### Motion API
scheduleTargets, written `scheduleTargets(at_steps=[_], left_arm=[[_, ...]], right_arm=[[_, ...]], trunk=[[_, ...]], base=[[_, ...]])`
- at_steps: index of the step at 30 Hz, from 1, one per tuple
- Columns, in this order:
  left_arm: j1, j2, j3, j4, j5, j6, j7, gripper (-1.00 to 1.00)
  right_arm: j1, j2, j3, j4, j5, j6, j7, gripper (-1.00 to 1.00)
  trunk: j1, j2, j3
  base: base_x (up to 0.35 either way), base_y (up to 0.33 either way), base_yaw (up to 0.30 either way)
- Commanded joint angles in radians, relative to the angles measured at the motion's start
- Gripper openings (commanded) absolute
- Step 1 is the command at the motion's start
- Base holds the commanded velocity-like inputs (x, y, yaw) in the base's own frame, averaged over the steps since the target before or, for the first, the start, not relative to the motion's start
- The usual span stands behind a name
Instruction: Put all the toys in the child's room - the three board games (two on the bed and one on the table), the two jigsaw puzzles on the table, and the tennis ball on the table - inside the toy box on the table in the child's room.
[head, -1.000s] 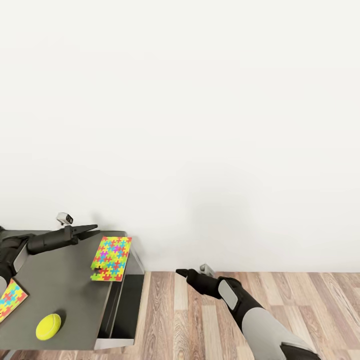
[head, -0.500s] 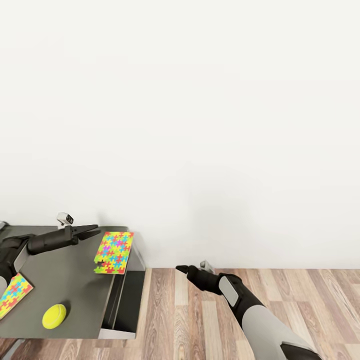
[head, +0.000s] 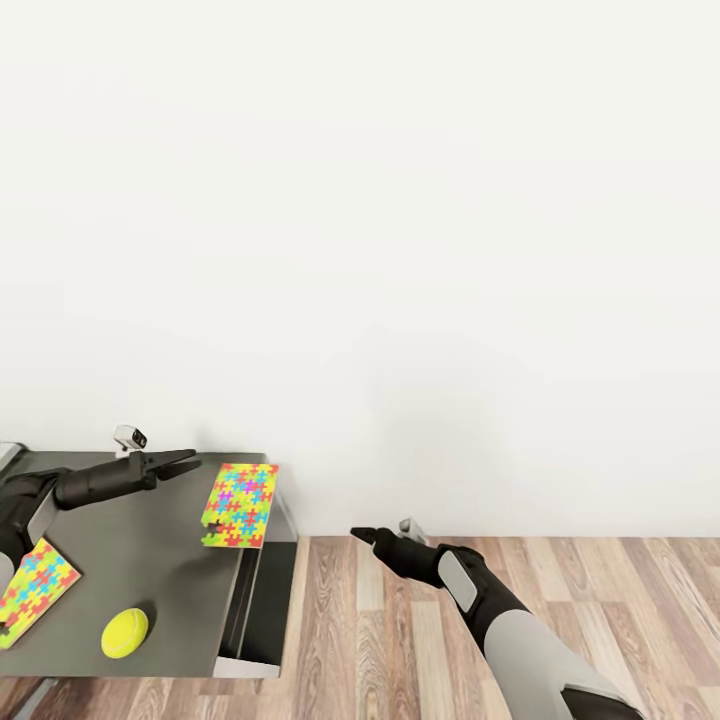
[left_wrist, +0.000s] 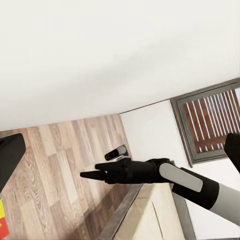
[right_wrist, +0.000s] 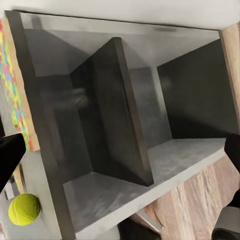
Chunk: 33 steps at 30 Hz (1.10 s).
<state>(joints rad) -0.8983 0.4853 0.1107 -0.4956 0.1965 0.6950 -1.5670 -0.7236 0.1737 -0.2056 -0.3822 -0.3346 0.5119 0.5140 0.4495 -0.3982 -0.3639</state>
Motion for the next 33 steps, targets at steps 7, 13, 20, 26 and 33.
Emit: scheduleTargets(at_steps=[7, 13, 20, 26, 33], left_arm=[[-0.001, -0.001, 0.000, 0.000, 0.000, 0.011, -0.004, 1.00], [-0.001, -0.001, 0.000, 0.000, 0.000, 0.011, -0.004, 1.00], [-0.001, -0.001, 0.000, 0.000, 0.000, 0.011, -0.004, 1.00], [-0.001, 0.000, 0.000, 0.000, 0.000, 0.011, -0.004, 1.00], [-0.001, 0.000, 0.000, 0.000, 0.000, 0.011, -0.004, 1.00]], right_arm=[[0.000, 0.001, -0.006, -0.001, -0.004, 0.006, 0.025, 1.00], [0.000, 0.001, -0.005, -0.001, -0.003, 0.002, 0.046, 1.00], [0.000, 0.001, -0.005, -0.001, -0.003, 0.001, 0.049, 1.00], [0.000, 0.001, -0.005, -0.001, -0.003, 0.001, 0.049, 1.00], [0.000, 0.001, -0.005, -0.001, -0.003, 0.001, 0.051, 1.00]], trunk=[[0.001, -0.002, -0.002], [0.001, -0.002, -0.002], [0.001, -0.002, -0.002], [0.001, -0.002, -0.002], [0.001, -0.002, -0.002]], base=[[0.000, 0.116, 0.000], [0.000, 0.029, 0.000], [0.000, 0.101, 0.000], [0.000, 0.088, 0.000], [0.000, 0.012, 0.000]])
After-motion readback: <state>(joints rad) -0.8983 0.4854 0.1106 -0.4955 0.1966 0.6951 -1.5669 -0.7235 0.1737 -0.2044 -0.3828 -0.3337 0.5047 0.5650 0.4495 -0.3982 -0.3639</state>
